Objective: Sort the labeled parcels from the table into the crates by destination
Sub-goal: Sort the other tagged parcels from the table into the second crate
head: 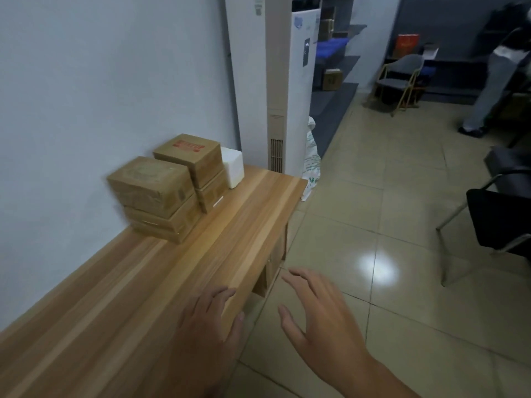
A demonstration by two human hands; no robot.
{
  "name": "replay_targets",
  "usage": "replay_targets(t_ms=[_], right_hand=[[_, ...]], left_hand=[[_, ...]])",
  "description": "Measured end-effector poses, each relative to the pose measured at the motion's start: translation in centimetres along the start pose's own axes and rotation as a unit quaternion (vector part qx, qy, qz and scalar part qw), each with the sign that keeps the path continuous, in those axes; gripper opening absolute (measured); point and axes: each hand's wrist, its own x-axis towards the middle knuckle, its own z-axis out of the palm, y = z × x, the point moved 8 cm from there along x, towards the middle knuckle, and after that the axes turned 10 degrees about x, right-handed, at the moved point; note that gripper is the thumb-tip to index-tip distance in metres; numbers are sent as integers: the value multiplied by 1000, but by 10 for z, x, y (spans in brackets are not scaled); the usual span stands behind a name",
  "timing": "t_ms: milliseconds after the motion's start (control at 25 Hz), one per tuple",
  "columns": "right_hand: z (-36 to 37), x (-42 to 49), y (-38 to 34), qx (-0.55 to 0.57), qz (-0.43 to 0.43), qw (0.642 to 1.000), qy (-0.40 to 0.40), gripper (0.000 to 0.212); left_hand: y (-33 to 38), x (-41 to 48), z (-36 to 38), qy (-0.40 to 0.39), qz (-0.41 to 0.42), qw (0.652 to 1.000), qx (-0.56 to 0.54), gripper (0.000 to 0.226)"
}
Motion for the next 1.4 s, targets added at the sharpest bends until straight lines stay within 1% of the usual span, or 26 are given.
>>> replay_targets(t_ms=[160,360,520,600,680,760,880,1000,1080,1200,1400], right_hand=[[-15,33,60,-9,17,1000,5,47],[-8,102,135,-64,-8,997,-34,49],[-7,165,189,-84,-6,995,-52,48],[-10,197,213,-95,-16,994,-49,47],[-12,225,236,-94,-5,994,-50,47],[-13,254,256,-85,0,995,-51,47],[-4,300,291,-79,-16,995,-60,51],[7,348,335,-47,-28,995,-78,54],[13,383,362,-13,-15,997,-81,54],[26,436,388,46,-18,993,-112,57],[58,503,395,48,-86,981,-170,63]], left_hand=[[31,61,38,-6,49,999,4,38],[55,154,97,1,57,998,-4,41],[74,228,135,-12,48,999,-20,46],[84,265,146,-18,51,998,-15,47],[95,296,151,-25,54,998,-3,47],[101,326,153,-21,45,999,21,45],[108,368,163,-8,26,997,66,43],[121,413,175,43,14,995,92,37],[131,441,185,66,-1,991,116,36],[139,479,195,57,-63,989,121,42],[126,516,195,47,-138,977,157,38]])
